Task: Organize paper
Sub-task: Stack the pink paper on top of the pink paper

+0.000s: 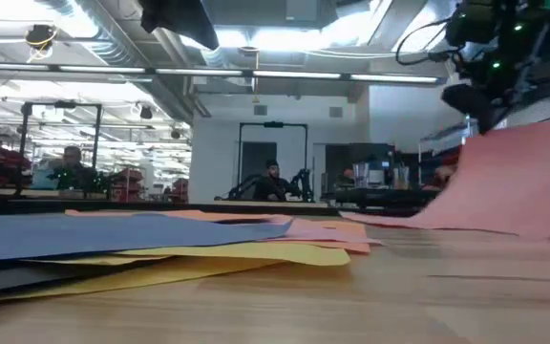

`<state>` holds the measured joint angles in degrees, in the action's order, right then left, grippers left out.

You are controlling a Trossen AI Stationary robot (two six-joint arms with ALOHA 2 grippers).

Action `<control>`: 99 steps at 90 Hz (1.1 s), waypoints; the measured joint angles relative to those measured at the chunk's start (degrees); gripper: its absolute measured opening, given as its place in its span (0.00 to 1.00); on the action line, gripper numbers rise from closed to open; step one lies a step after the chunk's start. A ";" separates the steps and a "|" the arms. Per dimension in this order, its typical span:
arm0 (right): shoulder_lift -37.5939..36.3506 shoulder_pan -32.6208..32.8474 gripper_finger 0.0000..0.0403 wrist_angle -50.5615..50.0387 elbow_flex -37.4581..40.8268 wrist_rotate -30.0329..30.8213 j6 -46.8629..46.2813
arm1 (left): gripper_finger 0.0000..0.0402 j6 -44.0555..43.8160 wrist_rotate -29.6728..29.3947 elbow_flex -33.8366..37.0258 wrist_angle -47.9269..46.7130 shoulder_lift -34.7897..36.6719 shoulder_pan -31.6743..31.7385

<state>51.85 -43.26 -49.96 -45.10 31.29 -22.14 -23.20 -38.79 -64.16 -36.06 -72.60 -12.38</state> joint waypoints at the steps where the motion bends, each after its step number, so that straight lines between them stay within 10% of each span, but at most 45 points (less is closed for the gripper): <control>1: 0.15 -0.20 0.00 0.64 0.00 -0.32 0.15 | 0.00 -0.01 -0.04 0.00 -0.01 0.00 0.00; 99: 2.84 -4.89 0.00 24.29 8.30 -11.20 -0.29 | 0.00 -1.73 -1.13 0.02 -0.02 -0.80 0.00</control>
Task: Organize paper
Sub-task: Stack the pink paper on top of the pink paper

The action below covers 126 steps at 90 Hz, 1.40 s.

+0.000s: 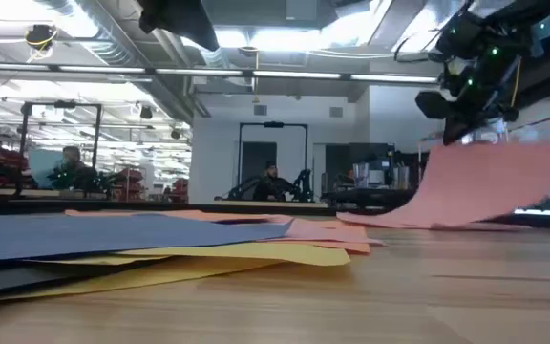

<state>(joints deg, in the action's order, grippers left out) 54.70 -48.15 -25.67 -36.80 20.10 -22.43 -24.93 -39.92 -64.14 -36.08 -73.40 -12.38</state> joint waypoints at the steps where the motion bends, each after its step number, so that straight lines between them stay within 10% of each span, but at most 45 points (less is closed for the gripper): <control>1: 0.00 0.20 0.00 0.61 0.26 -0.09 0.12 | 0.00 -0.01 0.02 0.00 -0.05 -0.04 0.00; 126: 13.11 6.94 0.00 26.03 4.05 11.22 -19.41 | 0.00 -2.39 -0.31 0.04 1.23 -6.28 -1.68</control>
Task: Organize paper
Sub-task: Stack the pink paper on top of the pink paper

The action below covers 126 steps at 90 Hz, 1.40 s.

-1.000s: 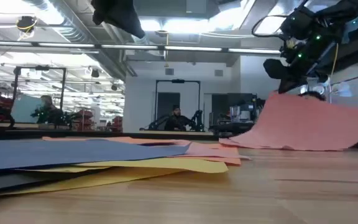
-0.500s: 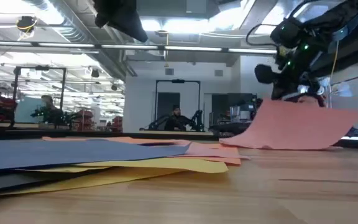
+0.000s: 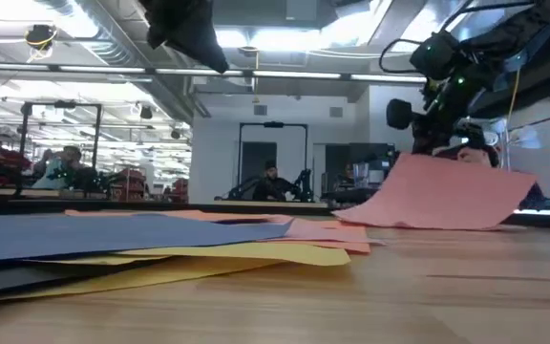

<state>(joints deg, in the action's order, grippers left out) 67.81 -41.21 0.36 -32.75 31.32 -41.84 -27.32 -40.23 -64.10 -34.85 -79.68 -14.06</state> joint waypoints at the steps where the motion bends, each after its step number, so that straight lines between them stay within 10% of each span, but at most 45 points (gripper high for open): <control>1: 0.00 0.00 0.00 0.34 0.12 0.08 -0.11 | 0.00 -0.04 0.00 0.00 -0.01 0.00 -0.06; 126: 0.00 3.85 0.00 0.20 5.44 12.25 -13.91 | 0.00 -4.81 -3.69 2.78 -0.03 -0.04 -3.56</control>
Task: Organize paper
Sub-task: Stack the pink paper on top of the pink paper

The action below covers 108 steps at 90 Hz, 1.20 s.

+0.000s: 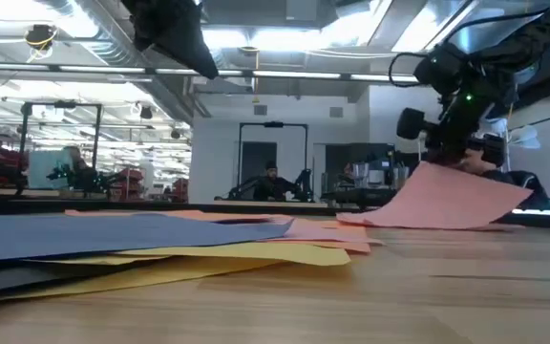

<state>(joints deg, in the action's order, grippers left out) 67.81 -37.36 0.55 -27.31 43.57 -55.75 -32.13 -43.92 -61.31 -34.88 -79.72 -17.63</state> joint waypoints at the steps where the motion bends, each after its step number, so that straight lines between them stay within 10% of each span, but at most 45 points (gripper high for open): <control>1: 0.00 0.00 0.00 -0.01 0.00 -0.11 -0.11 | 0.00 -0.01 0.00 0.01 -0.01 0.00 0.00; 38: 5.87 0.26 0.02 4.20 -0.02 -6.78 1.86 | 0.00 0.62 -0.04 0.04 -0.01 0.02 0.00; 73: 6.58 0.26 0.27 7.48 -0.04 -12.18 9.03 | 0.00 0.51 -0.04 0.04 -0.46 0.09 0.00; 97: 6.32 0.35 0.27 9.20 -5.32 -39.94 30.03 | 0.00 0.56 -0.02 0.04 -1.13 0.09 -0.19; 108: 6.36 0.99 0.14 2.16 -11.60 -42.33 35.71 | 0.00 -0.99 0.05 0.04 -2.59 0.09 0.55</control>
<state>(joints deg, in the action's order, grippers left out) 74.17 -36.37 2.71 -38.91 1.24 -20.04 -33.11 -43.87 -61.28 -37.47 -79.64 -17.08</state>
